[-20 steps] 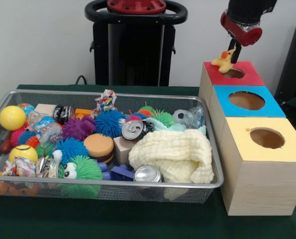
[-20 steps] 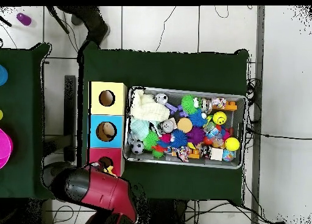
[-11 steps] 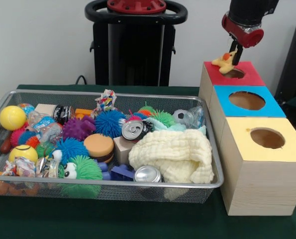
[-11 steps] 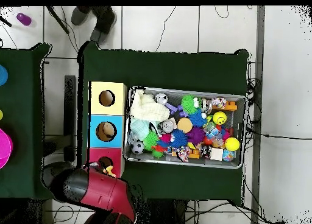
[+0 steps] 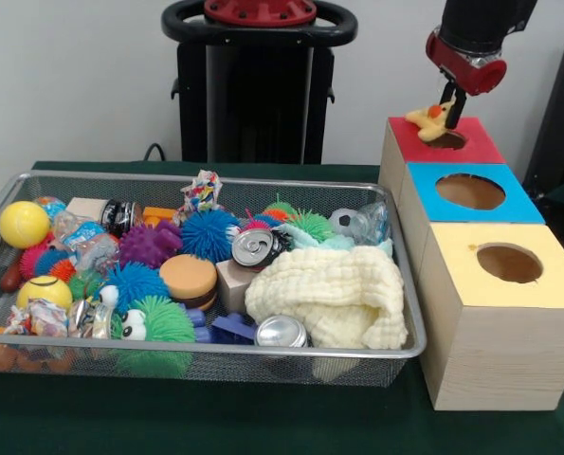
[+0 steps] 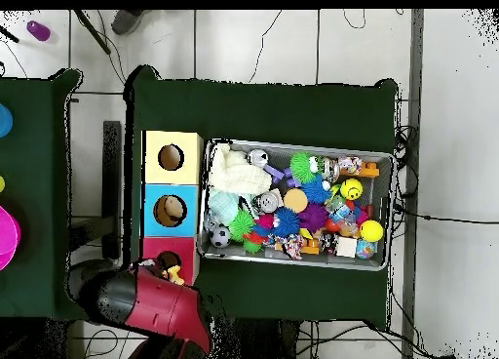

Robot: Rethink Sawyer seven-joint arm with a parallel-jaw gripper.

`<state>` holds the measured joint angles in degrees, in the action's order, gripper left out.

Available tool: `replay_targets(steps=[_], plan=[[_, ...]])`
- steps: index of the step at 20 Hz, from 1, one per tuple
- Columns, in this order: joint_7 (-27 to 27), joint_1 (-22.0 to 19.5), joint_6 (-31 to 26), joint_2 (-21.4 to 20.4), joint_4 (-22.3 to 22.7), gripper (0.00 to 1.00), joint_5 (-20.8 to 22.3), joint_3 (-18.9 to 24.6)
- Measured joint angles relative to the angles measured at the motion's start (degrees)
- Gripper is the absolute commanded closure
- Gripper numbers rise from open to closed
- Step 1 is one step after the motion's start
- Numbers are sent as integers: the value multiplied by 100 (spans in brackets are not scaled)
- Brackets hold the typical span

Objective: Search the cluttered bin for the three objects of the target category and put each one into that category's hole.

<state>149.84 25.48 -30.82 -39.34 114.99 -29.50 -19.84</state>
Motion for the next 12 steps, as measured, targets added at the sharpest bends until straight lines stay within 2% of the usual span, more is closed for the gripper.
replay_targets(steps=[6,12], plan=[[0,4,510,121,-60,100,0,27],[0,6,1521,485,-40,100,38,146]])
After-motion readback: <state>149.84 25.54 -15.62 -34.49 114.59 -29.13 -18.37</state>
